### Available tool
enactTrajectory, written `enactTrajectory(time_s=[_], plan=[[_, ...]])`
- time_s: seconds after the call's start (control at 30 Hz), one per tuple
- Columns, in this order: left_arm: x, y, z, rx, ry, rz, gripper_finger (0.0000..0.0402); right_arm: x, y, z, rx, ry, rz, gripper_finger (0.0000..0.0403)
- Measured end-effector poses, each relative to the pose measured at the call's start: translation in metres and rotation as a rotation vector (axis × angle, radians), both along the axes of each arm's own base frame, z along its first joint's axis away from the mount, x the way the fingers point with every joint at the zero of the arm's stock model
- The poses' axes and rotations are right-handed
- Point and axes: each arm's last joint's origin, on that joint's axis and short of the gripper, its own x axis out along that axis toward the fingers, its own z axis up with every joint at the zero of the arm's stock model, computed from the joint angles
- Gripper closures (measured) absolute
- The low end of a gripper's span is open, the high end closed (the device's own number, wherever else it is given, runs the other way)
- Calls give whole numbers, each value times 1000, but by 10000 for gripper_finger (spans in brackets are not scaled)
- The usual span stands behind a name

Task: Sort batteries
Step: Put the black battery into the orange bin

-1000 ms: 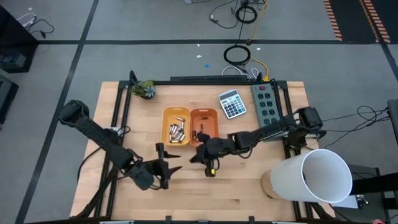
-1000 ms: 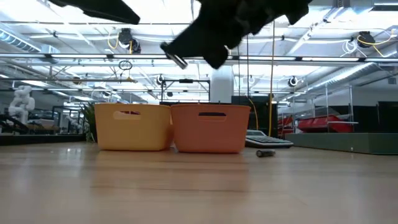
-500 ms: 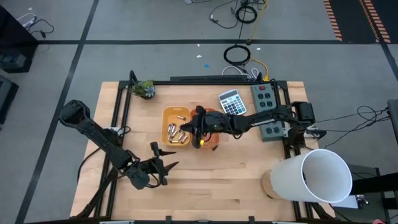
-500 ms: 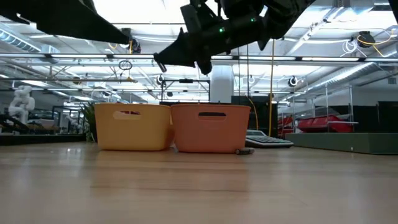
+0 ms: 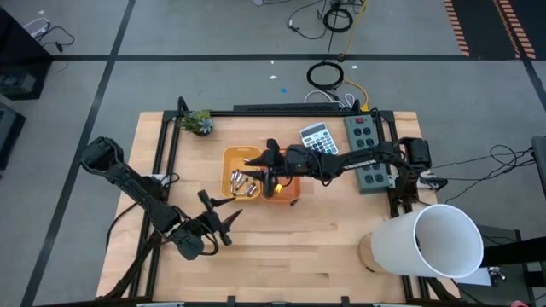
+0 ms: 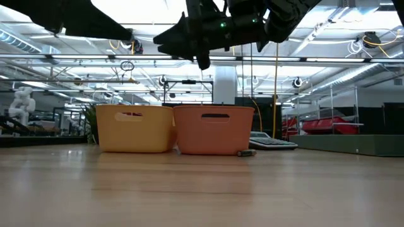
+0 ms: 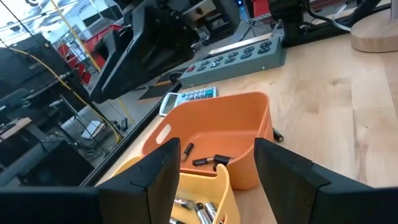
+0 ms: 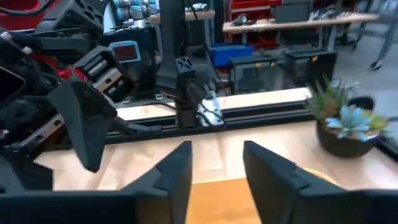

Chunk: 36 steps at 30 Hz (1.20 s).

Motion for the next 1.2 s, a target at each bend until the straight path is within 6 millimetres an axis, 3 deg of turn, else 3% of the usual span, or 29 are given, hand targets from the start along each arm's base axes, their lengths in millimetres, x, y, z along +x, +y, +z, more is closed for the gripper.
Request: enactTrajectory(time_s=[0.1, 0.2, 0.43, 0.53, 0.73, 0.87, 1.2], plan=[[0, 0, 0, 0, 0, 0, 187, 0, -1, -2, 54, 19, 32, 244], [0, 0, 0, -6, 4, -10, 187, -8, 6, -4, 117, 151, 85, 233], [1, -3, -2, -81, 44, -113, 187, -48, 71, 8, -70, 479, 361, 249], [1, -3, -2, -85, 45, -117, 187, -64, 96, 1, -115, 614, 458, 260], [3, -4, 1, -103, 17, -122, 187, -84, 101, -24, 22, 957, 249, 281], [4, -6, 3, -113, 3, -142, 187, -85, 97, -34, 16, 1017, 109, 281], [4, -6, 2, -119, 22, -162, 187, -83, 109, -65, -38, 1077, 48, 232]])
